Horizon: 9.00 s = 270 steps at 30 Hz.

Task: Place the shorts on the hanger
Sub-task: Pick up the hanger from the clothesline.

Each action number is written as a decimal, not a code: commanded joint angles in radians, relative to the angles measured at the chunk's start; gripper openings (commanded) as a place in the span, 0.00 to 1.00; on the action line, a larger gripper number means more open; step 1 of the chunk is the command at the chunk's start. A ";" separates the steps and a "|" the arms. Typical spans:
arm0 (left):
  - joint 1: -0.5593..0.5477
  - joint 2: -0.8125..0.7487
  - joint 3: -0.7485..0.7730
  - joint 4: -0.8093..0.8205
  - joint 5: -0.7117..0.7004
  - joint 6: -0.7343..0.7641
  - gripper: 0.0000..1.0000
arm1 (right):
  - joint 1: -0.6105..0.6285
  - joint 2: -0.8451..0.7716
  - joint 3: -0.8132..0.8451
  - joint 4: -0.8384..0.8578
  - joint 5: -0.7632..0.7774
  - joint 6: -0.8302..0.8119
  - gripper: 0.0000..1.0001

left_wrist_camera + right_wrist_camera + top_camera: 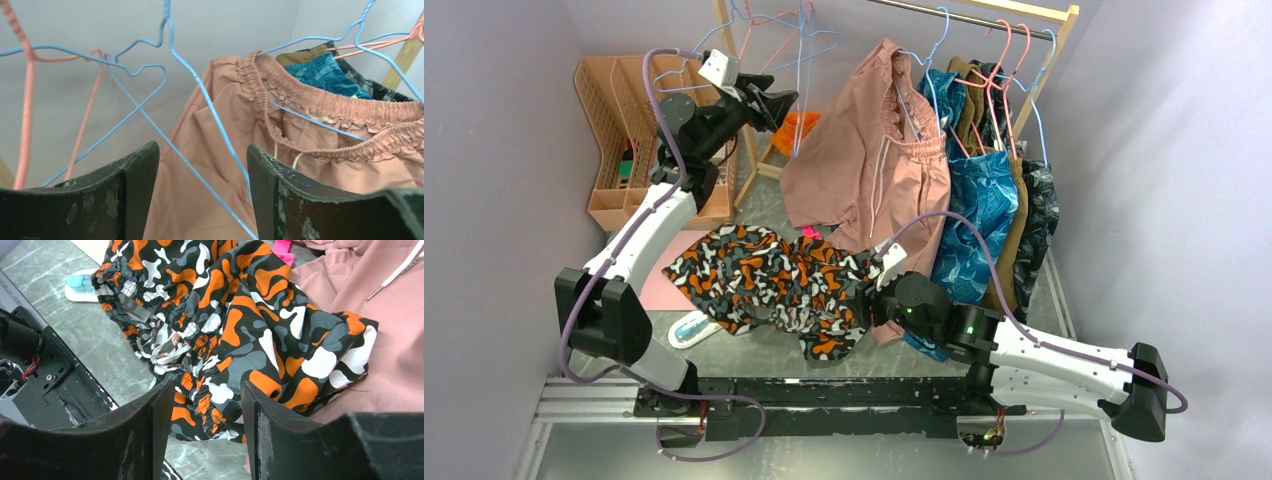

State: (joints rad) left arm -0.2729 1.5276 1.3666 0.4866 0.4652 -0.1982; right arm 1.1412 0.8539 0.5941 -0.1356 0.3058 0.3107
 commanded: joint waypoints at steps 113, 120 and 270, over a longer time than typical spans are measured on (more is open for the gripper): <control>-0.140 0.298 0.081 0.723 -0.298 -0.157 0.07 | 0.005 0.093 -0.018 0.049 -0.004 -0.003 0.55; -0.143 0.253 0.030 0.733 -0.293 -0.158 0.07 | 0.005 0.090 -0.013 0.042 0.002 -0.004 0.55; -0.430 -0.538 -0.083 -1.115 0.482 0.539 0.90 | -0.078 -0.023 0.506 -0.426 -0.617 -0.440 0.00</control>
State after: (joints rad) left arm -0.6975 0.9459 1.2507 -0.5266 0.8398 0.2962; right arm 1.0622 0.8619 1.1107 -0.5755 -0.2859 -0.1165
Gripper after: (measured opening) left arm 0.925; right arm 0.036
